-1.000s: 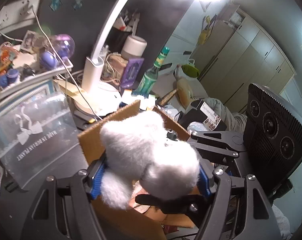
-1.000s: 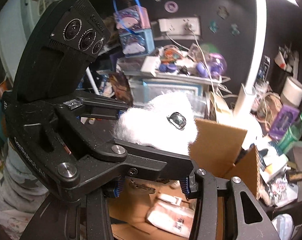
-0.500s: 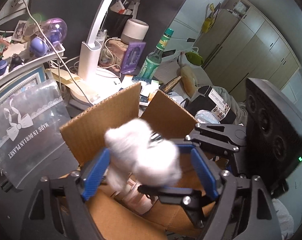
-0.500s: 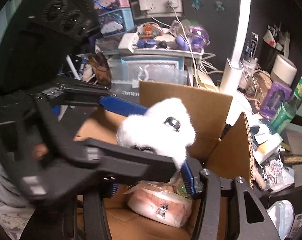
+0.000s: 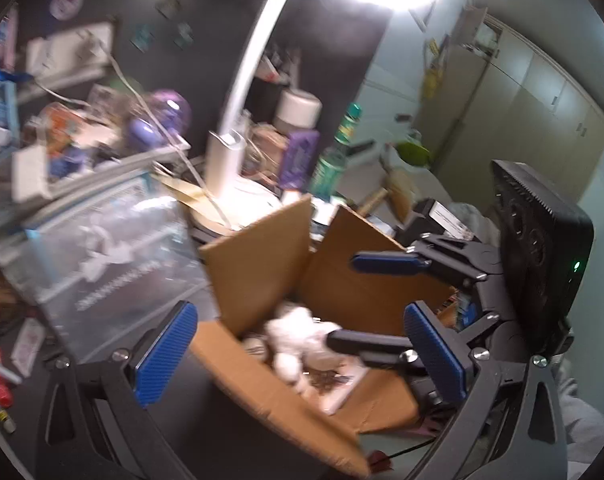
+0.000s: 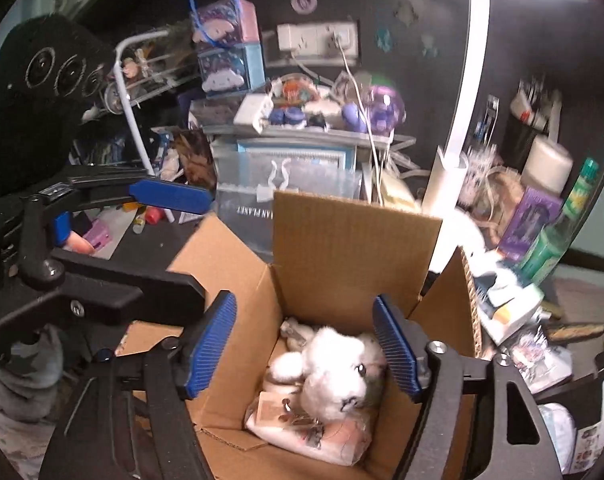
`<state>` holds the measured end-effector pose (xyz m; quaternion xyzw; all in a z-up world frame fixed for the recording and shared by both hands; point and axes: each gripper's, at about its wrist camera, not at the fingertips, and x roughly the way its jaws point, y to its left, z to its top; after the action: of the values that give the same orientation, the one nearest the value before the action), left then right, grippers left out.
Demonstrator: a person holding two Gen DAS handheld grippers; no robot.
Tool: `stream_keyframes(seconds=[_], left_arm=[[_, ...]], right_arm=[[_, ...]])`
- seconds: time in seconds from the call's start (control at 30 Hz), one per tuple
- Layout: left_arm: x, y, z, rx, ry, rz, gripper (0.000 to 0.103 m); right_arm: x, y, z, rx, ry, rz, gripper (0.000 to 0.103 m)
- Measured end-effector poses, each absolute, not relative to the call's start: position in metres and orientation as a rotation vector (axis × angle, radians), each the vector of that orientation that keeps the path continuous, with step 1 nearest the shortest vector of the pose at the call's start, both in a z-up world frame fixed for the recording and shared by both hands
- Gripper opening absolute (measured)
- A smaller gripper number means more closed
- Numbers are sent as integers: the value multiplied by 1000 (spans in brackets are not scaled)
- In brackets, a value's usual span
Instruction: Organize objects
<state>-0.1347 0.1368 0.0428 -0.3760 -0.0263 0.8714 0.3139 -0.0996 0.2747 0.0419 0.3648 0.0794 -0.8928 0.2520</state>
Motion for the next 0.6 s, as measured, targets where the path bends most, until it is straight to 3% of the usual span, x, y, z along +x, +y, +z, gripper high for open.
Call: stream_keyframes(seconds=[0.07,0.17,0.27,0.6], left_arm=[[-118,127,49,-924,-45,2392,103],[-94,112,58,-803,-48,2513,103],[-75,102,63,-718,-31,2612,103],[-48,76,57,-586,-4,3012,103]], right_arm=[[-93,274,47,931,225,-2456,75],[-84,272,55,832,226,-2498,90],[-77,269,63,731,246,-2524,95],[-60,259,67,575,260,-2524,98]])
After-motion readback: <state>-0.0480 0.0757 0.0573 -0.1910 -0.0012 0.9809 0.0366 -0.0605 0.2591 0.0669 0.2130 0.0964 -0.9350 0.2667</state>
